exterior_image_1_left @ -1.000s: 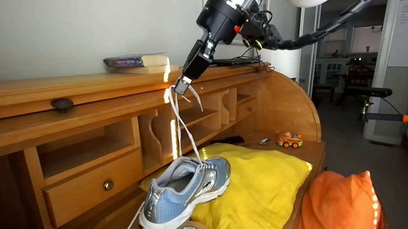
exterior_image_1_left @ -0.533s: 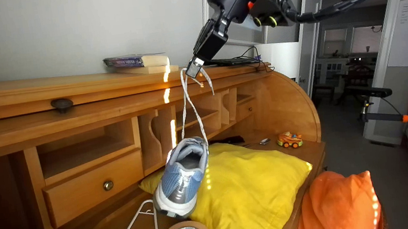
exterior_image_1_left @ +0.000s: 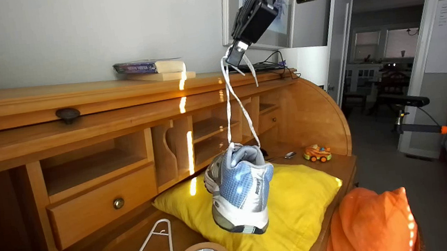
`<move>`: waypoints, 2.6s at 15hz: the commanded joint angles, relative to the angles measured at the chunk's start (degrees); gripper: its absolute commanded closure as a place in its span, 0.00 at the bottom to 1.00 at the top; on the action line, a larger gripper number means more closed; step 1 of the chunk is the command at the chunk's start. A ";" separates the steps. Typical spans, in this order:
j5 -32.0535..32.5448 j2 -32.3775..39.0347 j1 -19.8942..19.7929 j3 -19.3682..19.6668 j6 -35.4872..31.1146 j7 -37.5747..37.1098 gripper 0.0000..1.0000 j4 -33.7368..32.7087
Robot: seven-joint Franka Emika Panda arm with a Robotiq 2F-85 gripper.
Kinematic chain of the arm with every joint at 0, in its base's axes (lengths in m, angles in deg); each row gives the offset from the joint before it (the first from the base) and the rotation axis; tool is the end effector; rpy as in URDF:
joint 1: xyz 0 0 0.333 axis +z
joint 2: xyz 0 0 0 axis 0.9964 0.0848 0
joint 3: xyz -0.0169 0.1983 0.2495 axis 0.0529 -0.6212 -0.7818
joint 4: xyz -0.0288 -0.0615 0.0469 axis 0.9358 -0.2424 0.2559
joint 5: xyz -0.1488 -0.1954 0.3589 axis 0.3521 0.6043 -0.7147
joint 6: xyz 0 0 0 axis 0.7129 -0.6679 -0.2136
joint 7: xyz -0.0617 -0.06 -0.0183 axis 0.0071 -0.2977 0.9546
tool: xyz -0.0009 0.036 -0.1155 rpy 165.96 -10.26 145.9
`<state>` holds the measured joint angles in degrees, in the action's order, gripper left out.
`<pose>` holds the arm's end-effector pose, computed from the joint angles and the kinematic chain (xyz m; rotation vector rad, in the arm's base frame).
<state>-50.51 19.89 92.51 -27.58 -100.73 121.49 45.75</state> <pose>0.5309 0.1095 0.5578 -2.7818 -1.1768 -0.7359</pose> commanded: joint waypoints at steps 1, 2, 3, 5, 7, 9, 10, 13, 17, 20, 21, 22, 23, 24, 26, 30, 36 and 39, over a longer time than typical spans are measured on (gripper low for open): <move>1.98 -2.16 0.95 1.63 6.32 -0.71 0.99 -2.74; 1.99 -2.32 0.98 1.95 8.06 -0.49 0.99 -3.78; 2.32 -2.49 0.95 2.12 9.35 -0.35 0.99 -4.57; 2.83 -2.39 0.94 2.49 12.99 0.00 0.99 -6.83; 3.44 -2.16 0.82 2.67 16.41 0.05 0.99 -9.04; 3.95 -2.01 0.74 2.85 19.92 0.38 0.99 -11.25; 4.20 -1.85 0.68 2.95 21.38 0.55 0.99 -12.39; 4.76 -1.02 0.72 3.65 28.19 2.86 0.99 -16.27; 7.80 0.93 -0.02 4.36 36.19 7.95 0.99 -20.45; 12.41 2.66 -0.98 4.43 37.87 11.14 0.99 -22.24; 13.76 3.11 -1.42 4.37 37.07 11.32 0.99 -22.48; 14.86 3.29 -1.80 4.29 36.11 11.14 0.99 -22.42; 15.81 3.57 -2.22 4.30 35.25 10.70 0.99 -22.54; 16.65 3.70 -2.61 4.32 34.50 10.06 0.99 -22.53; 18.05 3.58 -3.54 4.47 32.92 8.38 0.99 -22.13; 19.28 2.57 -5.09 4.99 29.26 5.02 0.99 -21.50; 20.53 1.46 -5.32 4.65 27.12 2.15 0.99 -21.59; 21.52 1.07 -5.22 4.22 26.64 0.73 0.99 -22.22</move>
<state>-31.02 22.05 87.08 -22.84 -73.13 124.39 23.93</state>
